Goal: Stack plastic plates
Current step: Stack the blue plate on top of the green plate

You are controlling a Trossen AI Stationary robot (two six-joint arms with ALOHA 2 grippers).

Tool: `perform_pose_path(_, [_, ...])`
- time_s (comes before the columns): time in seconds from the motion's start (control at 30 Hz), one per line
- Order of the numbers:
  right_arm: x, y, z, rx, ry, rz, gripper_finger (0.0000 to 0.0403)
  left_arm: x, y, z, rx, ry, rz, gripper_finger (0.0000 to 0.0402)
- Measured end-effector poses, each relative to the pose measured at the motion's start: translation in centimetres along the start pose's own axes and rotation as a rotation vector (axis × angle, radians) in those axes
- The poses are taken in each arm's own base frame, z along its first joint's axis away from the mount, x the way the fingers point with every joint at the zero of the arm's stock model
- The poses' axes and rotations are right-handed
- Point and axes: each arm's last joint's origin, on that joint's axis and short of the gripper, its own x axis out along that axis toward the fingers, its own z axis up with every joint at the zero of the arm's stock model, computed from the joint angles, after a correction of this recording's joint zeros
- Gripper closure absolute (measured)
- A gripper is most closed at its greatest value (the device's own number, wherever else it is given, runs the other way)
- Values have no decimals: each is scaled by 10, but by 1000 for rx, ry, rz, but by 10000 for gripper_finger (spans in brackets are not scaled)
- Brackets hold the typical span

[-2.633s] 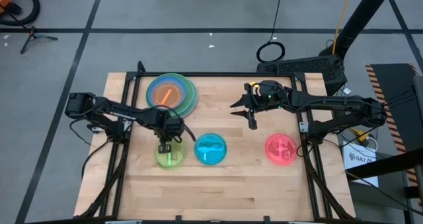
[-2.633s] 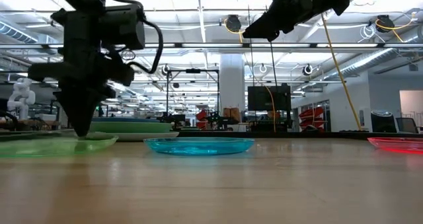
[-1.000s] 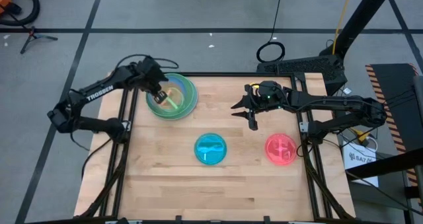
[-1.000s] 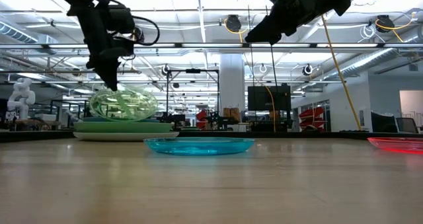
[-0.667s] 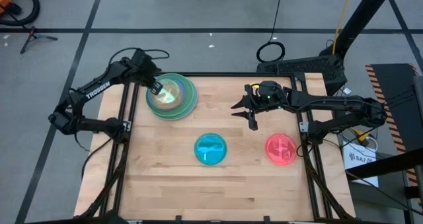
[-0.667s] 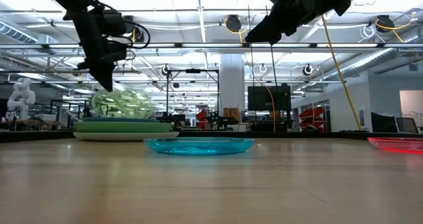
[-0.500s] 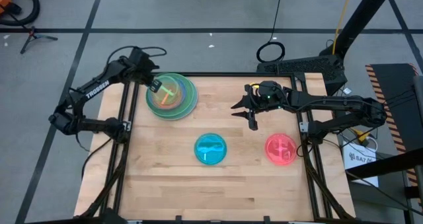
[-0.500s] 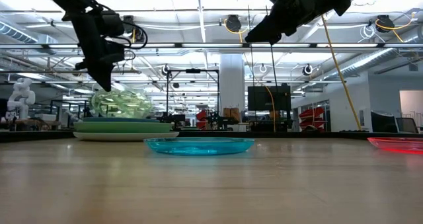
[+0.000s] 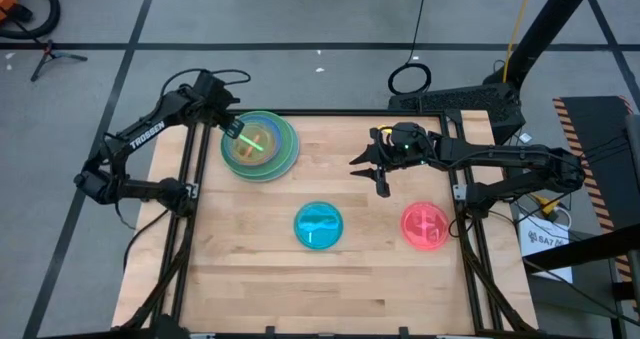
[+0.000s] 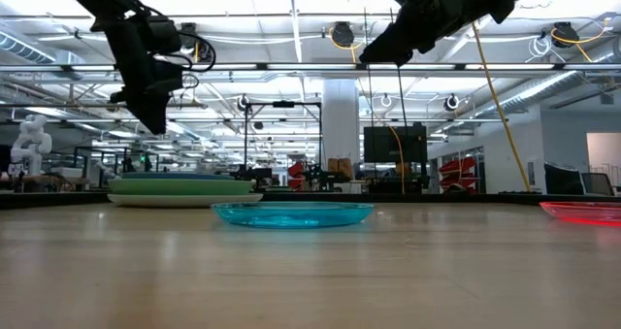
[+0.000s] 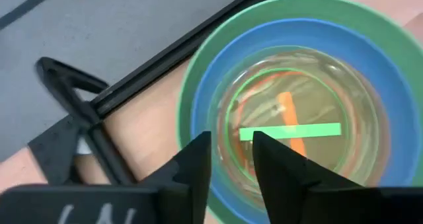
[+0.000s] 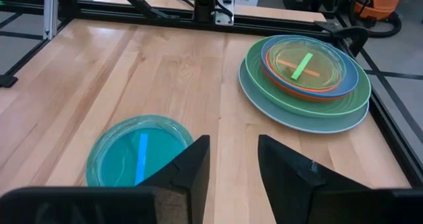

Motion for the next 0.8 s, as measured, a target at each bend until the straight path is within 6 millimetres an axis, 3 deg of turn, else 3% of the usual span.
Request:
perform_pose_path(0.17, [7, -2, -4, 21, 26, -32, 282, 0, -21, 5, 22, -54, -190, 278])
perform_pose_path(0.47, [30, -11, -19, 215, 122, -208, 282, -1, -98, 11, 284, -287, -403, 277])
perform_pose_path(0.67, [59, -10, -38, 407, 186, -198, 282, -10, -140, 4, 437, -392, -471, 277])
perform_pose_path(0.8, [83, -2, -53, 435, 234, -172, 282, -22, -158, 1, 504, -487, -509, 277])
